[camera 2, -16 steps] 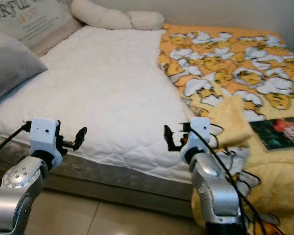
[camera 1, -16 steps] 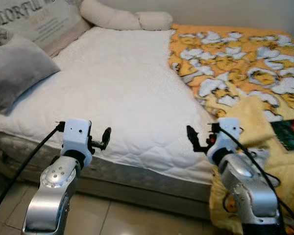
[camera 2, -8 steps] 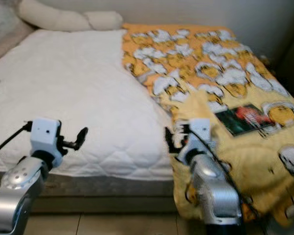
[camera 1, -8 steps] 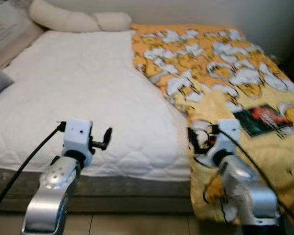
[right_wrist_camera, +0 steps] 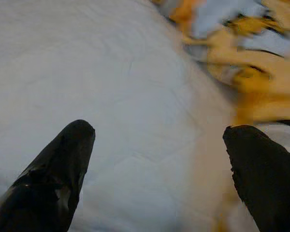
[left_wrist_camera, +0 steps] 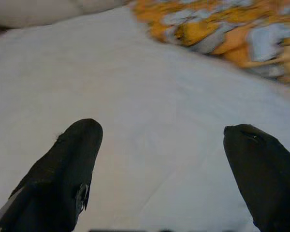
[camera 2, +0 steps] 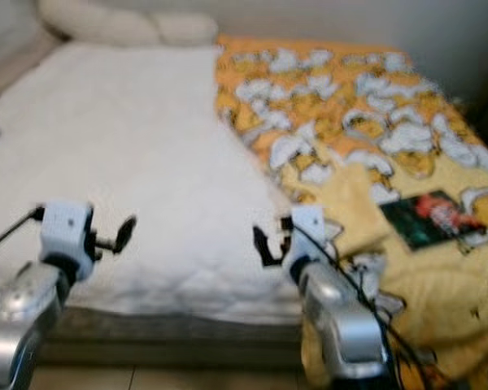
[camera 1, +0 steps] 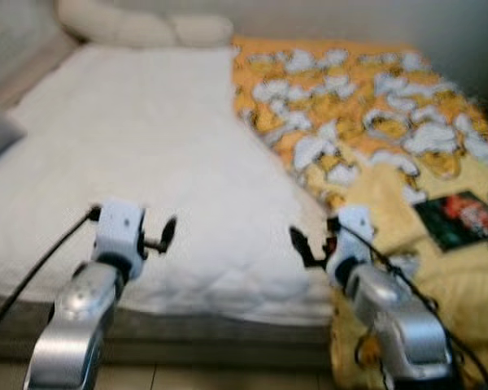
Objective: Clean up the room
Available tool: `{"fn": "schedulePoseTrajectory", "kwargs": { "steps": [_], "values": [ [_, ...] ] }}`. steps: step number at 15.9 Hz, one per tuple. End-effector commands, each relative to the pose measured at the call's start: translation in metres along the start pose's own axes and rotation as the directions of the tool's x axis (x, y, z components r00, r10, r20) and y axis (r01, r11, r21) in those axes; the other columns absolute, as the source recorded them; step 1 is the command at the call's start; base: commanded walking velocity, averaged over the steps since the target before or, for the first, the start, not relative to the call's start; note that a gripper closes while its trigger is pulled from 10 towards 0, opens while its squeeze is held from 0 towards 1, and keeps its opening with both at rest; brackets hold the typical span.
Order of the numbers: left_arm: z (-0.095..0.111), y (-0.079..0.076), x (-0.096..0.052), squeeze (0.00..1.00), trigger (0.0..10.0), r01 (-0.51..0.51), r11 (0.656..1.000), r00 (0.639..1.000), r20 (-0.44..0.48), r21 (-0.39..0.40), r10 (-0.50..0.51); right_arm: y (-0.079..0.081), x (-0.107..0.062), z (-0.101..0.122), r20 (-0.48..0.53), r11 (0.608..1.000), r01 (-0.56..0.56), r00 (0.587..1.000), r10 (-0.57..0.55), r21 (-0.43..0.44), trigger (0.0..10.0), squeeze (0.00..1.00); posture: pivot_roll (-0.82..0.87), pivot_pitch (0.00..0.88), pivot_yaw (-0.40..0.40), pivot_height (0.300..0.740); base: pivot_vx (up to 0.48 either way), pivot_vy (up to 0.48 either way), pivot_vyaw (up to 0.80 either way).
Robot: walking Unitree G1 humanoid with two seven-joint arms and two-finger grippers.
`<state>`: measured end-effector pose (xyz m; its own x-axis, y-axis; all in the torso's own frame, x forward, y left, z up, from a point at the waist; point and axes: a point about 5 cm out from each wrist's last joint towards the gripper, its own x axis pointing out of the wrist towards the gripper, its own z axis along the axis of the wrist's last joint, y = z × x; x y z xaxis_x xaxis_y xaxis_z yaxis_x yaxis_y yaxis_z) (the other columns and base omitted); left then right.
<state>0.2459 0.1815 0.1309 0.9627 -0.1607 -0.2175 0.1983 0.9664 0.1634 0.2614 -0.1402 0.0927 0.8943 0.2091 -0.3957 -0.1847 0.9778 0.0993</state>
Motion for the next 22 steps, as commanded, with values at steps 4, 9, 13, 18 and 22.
{"fn": "schedulePoseTrajectory", "kwargs": {
  "steps": [4,9,13,18,22],
  "values": [
    [0.004,-0.017,-0.010,0.00,10.0,0.154,0.987,0.988,-0.003,0.039,-0.154,-0.019,-0.010,-0.013,-0.107,0.988,0.147,0.984,-0.141,0.055,10.0,0.62,-0.07,0.000,-0.017,0.740,0.000,0.000,0.00],
    [0.007,-0.024,-0.007,0.00,10.0,0.398,0.916,0.917,-0.012,0.048,-0.398,-0.055,-0.014,-0.032,-0.252,0.924,0.374,0.905,-0.344,0.081,10.0,1.00,-0.06,0.000,-0.024,0.740,0.000,0.000,0.00],
    [0.008,-0.033,-0.001,0.00,10.0,0.631,0.768,0.775,-0.072,0.107,-0.627,-0.067,0.009,-0.046,-0.329,0.897,0.412,0.879,-0.345,0.158,10.0,1.00,-0.08,0.000,0.009,0.740,0.000,0.000,0.00],
    [0.012,-0.034,0.009,0.00,10.0,0.677,0.723,0.735,-0.080,0.138,-0.673,-0.059,0.047,-0.038,-0.302,0.890,0.328,0.924,-0.234,0.317,10.0,0.00,-0.07,0.000,0.009,0.740,0.000,0.000,0.00],
    [0.009,-0.035,0.007,0.00,10.0,0.692,0.709,0.721,-0.087,0.140,-0.687,-0.061,0.056,-0.042,-0.328,0.889,0.327,0.919,-0.219,0.320,0.0,0.00,-0.05,0.000,-0.020,0.740,0.000,0.000,0.00]
  ]
}}
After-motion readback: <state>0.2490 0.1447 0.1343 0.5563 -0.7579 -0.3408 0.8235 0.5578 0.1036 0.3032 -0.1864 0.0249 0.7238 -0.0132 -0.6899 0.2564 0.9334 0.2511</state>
